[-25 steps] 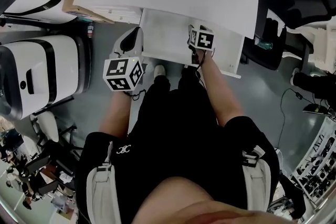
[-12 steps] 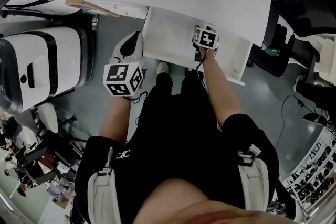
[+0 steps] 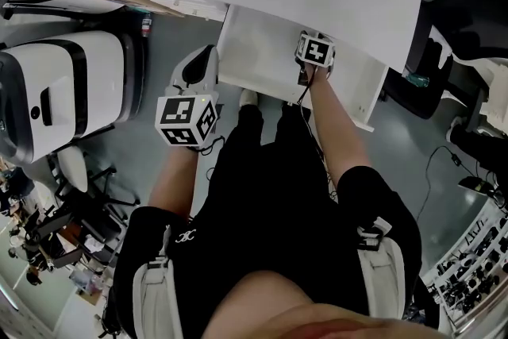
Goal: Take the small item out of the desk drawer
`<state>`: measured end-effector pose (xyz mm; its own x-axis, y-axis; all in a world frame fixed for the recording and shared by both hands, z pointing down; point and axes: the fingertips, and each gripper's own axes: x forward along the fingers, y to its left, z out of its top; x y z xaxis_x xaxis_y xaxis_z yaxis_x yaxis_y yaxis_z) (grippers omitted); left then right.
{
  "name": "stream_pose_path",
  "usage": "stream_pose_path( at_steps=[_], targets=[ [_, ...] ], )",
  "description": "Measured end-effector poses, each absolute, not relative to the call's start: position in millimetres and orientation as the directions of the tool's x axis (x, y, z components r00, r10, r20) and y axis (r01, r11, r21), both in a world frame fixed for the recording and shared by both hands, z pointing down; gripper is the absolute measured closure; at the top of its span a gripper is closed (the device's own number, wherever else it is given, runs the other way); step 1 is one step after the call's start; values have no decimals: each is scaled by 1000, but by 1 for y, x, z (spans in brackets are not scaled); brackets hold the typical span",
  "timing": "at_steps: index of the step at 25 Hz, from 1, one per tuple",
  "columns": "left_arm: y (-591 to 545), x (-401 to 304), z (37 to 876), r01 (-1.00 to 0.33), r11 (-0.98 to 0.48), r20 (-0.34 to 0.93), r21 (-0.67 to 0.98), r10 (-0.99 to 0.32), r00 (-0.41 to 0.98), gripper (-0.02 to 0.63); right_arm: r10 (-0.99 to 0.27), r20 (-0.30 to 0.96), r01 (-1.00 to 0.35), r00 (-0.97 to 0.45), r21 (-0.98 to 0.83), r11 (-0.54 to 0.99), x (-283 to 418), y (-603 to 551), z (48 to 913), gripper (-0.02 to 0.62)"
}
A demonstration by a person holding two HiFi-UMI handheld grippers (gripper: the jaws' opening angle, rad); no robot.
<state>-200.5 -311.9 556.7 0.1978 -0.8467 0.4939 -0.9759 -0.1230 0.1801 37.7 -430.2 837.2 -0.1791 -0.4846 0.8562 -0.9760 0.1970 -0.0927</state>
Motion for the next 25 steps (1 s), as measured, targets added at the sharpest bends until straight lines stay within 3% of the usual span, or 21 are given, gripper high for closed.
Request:
stream_pose_path(
  at_steps=[8, 10, 13, 25],
  targets=[
    [-307, -196, 561, -977, -130, 513, 171, -835, 201, 592, -437, 884, -978, -164, -89, 187, 41, -425, 864, 402],
    [-306, -197, 560, -976, -139, 510, 170, -835, 207, 591, -431, 889, -976, -155, -71, 205, 40, -424, 861, 459],
    [-303, -196, 557, -973, -155, 506, 171, -834, 222, 592, -423, 889, -967, -178, -78, 243, 33, -416, 851, 465],
    [-301, -186, 537, -952, -230, 438, 204, -848, 299, 592, -341, 876, -802, -342, -83, 591, -16, -353, 800, 470]
  ],
)
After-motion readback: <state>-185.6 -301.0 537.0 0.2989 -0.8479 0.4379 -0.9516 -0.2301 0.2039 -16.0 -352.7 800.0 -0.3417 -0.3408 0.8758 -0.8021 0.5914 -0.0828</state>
